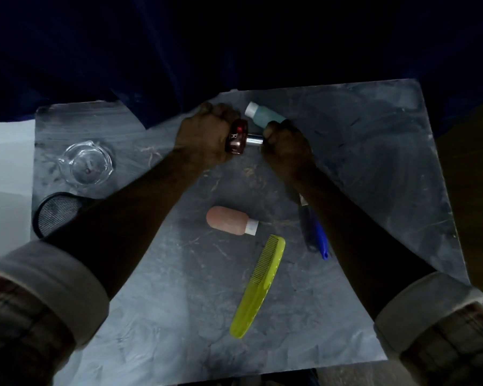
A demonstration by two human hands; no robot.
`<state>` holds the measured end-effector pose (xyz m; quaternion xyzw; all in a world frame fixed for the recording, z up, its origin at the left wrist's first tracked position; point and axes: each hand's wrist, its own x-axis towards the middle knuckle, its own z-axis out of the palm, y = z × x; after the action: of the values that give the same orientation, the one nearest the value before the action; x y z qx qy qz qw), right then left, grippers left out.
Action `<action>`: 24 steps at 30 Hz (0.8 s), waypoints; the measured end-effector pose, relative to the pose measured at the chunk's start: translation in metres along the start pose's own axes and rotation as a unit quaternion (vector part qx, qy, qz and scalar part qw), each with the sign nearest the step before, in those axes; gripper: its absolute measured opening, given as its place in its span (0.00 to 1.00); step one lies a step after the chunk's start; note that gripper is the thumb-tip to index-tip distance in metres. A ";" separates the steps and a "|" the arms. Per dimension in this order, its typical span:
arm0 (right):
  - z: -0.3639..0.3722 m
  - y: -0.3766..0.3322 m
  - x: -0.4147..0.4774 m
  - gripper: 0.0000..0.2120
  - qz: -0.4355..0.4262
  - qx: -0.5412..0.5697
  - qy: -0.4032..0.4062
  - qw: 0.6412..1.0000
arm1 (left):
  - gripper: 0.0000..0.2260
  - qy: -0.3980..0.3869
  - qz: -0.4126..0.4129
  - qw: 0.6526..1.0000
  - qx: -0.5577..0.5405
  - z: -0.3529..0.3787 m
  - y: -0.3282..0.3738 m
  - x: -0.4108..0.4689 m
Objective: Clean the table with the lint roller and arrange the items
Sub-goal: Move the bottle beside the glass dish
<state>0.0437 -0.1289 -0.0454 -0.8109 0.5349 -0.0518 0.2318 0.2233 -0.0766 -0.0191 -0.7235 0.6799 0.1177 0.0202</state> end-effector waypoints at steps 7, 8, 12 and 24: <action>-0.013 -0.026 -0.015 0.09 0.056 0.344 0.035 0.937 | 0.39 0.095 -0.072 0.985 -0.122 0.008 -0.007 -0.039; -0.012 -0.033 -0.019 0.08 0.051 0.380 0.027 0.923 | 0.39 0.121 -0.088 0.976 -0.157 0.009 -0.006 -0.047; -0.003 -0.064 -0.031 0.06 0.010 0.426 -0.009 0.904 | 0.36 0.230 -0.174 0.917 -0.275 0.015 0.001 -0.079; 0.035 -0.156 -0.044 0.18 -0.080 0.311 -0.090 0.943 | 0.30 0.365 -0.314 0.795 -0.368 0.023 -0.020 -0.145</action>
<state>0.1680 -0.0281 -0.0024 -0.7398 0.4019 -0.1608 0.5151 0.2330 0.0710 -0.0150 -0.8391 0.2781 0.0733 -0.4617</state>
